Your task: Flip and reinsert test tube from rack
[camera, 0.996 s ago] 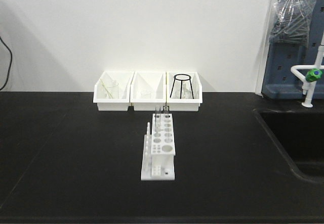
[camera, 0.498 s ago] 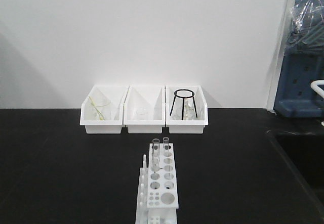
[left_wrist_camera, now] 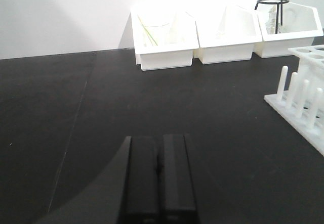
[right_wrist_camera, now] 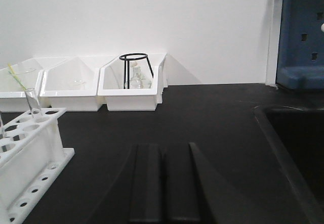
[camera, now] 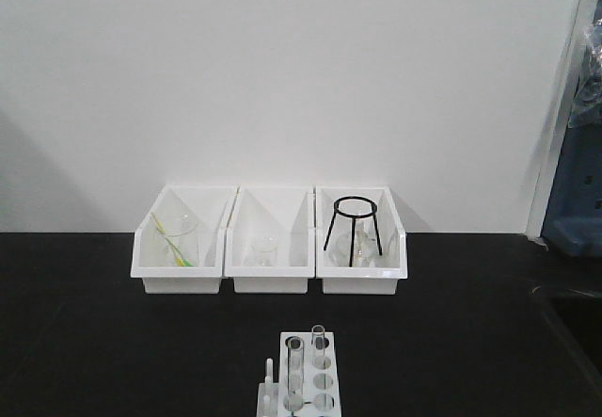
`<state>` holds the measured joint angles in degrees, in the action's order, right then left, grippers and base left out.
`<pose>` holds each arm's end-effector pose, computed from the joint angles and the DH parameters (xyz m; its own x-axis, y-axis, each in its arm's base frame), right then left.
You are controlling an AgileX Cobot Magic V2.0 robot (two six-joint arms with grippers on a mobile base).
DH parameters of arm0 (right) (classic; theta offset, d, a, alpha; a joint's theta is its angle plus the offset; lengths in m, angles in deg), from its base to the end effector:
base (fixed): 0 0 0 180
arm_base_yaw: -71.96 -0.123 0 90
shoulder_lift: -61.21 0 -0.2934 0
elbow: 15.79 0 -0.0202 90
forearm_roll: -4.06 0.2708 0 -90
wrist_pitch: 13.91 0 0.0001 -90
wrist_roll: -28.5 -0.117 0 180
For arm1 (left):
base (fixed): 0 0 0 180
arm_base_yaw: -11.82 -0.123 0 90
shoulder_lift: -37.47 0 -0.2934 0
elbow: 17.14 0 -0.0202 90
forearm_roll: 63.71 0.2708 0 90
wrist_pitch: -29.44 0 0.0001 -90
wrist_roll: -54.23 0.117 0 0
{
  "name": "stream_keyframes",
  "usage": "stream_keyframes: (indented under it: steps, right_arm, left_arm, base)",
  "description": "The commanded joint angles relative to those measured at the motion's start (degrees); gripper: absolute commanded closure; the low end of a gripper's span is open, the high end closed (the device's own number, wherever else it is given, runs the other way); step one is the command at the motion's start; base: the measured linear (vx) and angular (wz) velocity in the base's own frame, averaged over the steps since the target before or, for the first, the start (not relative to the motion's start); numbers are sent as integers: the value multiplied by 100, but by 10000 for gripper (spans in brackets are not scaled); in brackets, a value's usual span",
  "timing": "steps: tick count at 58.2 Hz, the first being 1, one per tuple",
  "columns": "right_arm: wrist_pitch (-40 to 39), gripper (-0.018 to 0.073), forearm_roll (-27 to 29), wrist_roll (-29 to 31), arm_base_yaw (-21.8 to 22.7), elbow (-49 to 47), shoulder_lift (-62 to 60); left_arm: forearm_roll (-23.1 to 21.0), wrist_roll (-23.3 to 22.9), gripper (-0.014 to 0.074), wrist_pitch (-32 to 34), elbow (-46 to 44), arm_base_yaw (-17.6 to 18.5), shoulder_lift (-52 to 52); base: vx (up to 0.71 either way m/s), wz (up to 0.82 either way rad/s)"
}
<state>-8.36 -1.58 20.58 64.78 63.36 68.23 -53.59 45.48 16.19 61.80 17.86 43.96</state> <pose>0.0940 0.0107 0.1935 -0.0339 0.0363 -0.9988 -0.1143 0.9926 0.0399 0.0924 -0.0050 0.1805 -0.1454 0.0348 -0.9888 0.0683 0.9973 0.0250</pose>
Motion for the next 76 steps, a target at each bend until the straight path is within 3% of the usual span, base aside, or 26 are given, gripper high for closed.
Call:
stream_keyframes:
  steps: [1, 33, 41, 49, 59, 67, 76]
  right_arm:
    - [-461, 570, -65, 9, 27, 18, -82]
    - [-523, 570, -51, 3, 26, 18, -82]
    - [-1635, 570, 105, -28, 26, -147, -82]
    - [-1611, 570, 40, 32, 26, -1431, 140]
    - [-1519, 570, 26, 792, 26, -3324, 1955]
    - [-1519, 570, 26, 889, 26, -4132, 3396]
    - [-1574, 569, 79, 792, 26, -4407, 4335]
  left_arm:
    - [-22, -50, 602, 454, -23, 1, -46]
    - [-22, -50, 602, 454, -23, 1, -46]
    - [-22, -50, 602, 454, -23, 1, -46]
    - [-22, -50, 602, 454, -23, 1, -46]
    - [-22, -50, 602, 454, -23, 1, -46]
    - [-22, -50, 602, 454, -23, 1, -46]
    - [-22, -50, 602, 454, -23, 1, -46]
  base:
    - [18, -4]
    - [5, -2]
    - [0, 0]
    - [0, 0]
    - [0, 0]
    - [0, 0]
    - [0, 0]
